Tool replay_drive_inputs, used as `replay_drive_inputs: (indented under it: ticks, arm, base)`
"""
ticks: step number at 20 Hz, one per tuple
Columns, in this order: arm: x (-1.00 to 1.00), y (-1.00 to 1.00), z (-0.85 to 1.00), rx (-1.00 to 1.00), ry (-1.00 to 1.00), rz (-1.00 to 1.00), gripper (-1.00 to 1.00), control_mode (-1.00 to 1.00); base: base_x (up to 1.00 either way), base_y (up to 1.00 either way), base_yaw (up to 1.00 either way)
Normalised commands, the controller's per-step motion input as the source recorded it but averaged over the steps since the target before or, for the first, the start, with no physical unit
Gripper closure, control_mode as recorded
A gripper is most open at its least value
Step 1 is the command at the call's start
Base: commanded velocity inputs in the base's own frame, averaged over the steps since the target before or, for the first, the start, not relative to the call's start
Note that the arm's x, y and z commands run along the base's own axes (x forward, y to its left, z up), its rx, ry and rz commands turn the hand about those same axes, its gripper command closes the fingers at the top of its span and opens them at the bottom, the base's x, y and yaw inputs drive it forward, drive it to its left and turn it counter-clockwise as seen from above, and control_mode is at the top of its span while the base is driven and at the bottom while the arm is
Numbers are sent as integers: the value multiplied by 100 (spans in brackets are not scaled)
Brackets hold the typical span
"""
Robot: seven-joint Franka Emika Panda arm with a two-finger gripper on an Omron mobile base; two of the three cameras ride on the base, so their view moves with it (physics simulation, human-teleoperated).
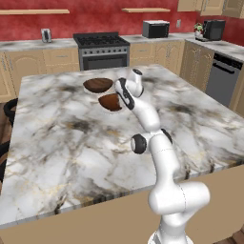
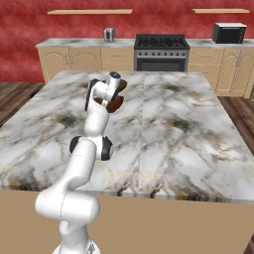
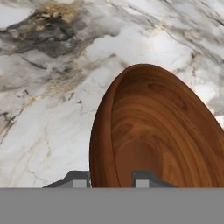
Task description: Move the bowls from the cabinet to the plates on the dining table.
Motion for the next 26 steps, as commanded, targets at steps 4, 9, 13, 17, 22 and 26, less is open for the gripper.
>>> replay_drive_inputs:
  ticks: [4,9,13,17,22,26]
  arm:
    - [22,8,-5,0,0,0,100,-100]
    - [9,6,-3,0,-1,0,100,-100]
    - [1,1,-7,0,-1,0,100,-100]
    - [0,0,0,0,0,0,-100,-100]
    - [0,0,0,0,0,0,-100,-100]
    - [0,0,0,0,1,0,-100,-100]
  base:
    - [0,0,0]
    - [0,0,0]
    - [0,0,0]
    - [0,0,0]
    - [0,0,0]
    - [0,0,0]
